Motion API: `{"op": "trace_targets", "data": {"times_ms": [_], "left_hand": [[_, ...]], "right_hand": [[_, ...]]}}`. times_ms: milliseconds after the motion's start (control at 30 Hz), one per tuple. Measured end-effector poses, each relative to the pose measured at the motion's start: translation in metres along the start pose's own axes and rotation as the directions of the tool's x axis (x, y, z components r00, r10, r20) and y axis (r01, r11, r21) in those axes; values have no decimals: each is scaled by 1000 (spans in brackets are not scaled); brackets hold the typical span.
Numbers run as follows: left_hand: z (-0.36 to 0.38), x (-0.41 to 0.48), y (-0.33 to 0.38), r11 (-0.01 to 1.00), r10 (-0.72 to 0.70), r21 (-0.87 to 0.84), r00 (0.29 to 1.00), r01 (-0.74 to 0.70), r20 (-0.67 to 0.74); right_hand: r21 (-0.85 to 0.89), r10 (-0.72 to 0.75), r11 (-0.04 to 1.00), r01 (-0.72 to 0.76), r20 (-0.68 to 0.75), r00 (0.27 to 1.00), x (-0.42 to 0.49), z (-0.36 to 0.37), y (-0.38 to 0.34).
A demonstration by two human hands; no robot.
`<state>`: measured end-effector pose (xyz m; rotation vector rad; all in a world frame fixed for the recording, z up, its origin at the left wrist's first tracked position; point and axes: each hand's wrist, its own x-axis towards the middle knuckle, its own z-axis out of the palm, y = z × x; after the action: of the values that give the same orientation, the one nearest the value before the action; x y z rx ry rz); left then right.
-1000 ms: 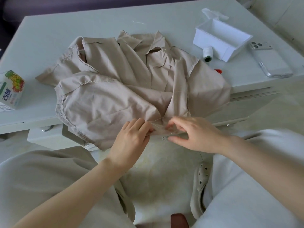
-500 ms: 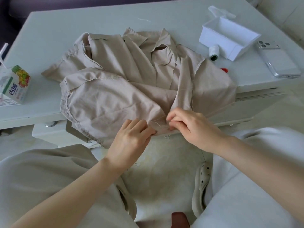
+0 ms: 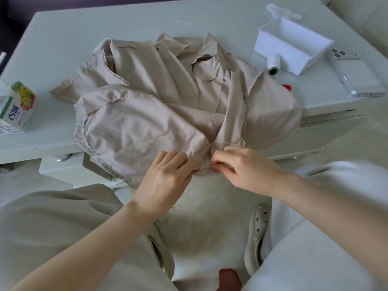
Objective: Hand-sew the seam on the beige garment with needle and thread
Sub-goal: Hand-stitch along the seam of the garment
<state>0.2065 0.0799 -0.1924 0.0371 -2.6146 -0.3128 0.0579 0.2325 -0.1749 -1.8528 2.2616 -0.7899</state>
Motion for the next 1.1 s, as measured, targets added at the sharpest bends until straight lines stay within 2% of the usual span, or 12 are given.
{"op": "trace_targets", "data": {"times_ms": [133, 500, 633, 767, 900, 1100], "left_hand": [[1, 1, 0, 1000, 15, -1, 1000, -15, 2], [2, 7, -2, 999, -14, -37, 1000, 15, 9], [3, 10, 0, 994, -58, -95, 998, 59, 13], [0, 15, 0, 970, -152, -190, 988, 153, 20], [-2, 18, -2, 947, -219, -228, 974, 225, 52], [-2, 20, -5, 916, -264, -281, 958, 286, 113]], "right_hand": [[-53, -26, 998, 27, 21, 999, 2, 1, -2], [-50, -46, 997, 53, 133, 990, 11, 3, -3], [57, -93, 995, 87, 122, 988, 16, 4, -2], [198, 35, 979, -54, 96, 995, 18, 8, 4], [254, 67, 963, -87, 86, 994, 18, 6, 3], [475, 255, 845, -247, 48, 966, 21, 0, -5]]}}
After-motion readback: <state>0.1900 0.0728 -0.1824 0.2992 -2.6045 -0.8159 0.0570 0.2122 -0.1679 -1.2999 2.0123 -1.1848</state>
